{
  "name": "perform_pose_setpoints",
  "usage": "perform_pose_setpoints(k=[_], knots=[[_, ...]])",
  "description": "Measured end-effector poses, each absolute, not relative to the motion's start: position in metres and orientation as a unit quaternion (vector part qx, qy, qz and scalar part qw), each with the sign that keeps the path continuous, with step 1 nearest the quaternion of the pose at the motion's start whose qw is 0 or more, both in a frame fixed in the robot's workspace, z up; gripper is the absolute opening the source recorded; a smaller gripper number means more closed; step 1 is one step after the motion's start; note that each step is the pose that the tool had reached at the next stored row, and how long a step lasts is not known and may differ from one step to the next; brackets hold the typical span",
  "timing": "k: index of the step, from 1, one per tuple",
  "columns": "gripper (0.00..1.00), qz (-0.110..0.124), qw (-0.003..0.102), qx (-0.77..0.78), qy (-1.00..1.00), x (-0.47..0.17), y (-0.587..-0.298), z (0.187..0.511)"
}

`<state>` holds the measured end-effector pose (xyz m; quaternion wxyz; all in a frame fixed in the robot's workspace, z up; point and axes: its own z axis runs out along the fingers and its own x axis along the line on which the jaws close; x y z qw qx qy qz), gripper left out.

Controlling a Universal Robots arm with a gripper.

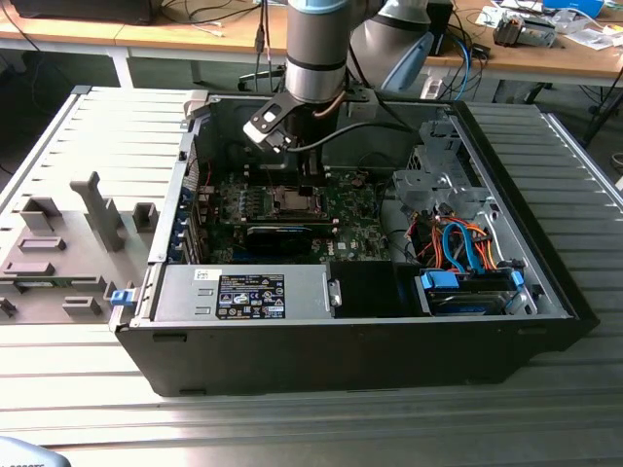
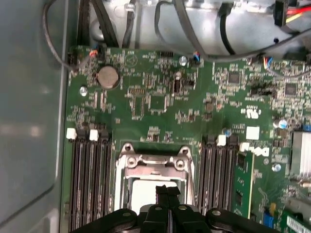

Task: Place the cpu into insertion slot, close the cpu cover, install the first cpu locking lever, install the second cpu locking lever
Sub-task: 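Close the cpu cover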

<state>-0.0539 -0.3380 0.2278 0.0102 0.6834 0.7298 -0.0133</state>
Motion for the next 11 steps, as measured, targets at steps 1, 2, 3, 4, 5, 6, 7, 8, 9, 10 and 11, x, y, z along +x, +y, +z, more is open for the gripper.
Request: perform_pose_setpoints(k=[1,2,3,4,5,6,7,8,9,10,11], knots=[[0.11,-0.013,0.010,0.683,0.730,-0.058,-0.338,0.227],[0.11,-0.013,0.010,0.683,0.730,-0.062,-0.338,0.226],[0.11,-0.013,0.010,0.683,0.730,-0.064,-0.338,0.225],[0.11,-0.013,0.010,0.683,0.730,-0.066,-0.338,0.224],[0.11,-0.013,0.010,0.683,0.730,-0.068,-0.338,0.223],[0.11,-0.013,0.010,0.683,0.730,-0.069,-0.338,0.222],[0.11,-0.013,0.010,0.683,0.730,-0.071,-0.338,0.220],[0.11,-0.013,0.010,0.683,0.730,-0.072,-0.338,0.219],[0.11,-0.013,0.010,0.683,0.730,-0.073,-0.338,0.217],[0.11,-0.013,0.010,0.683,0.730,-0.074,-0.338,0.216],[0.11,-0.013,0.010,0.683,0.730,-0.075,-0.338,0.214]])
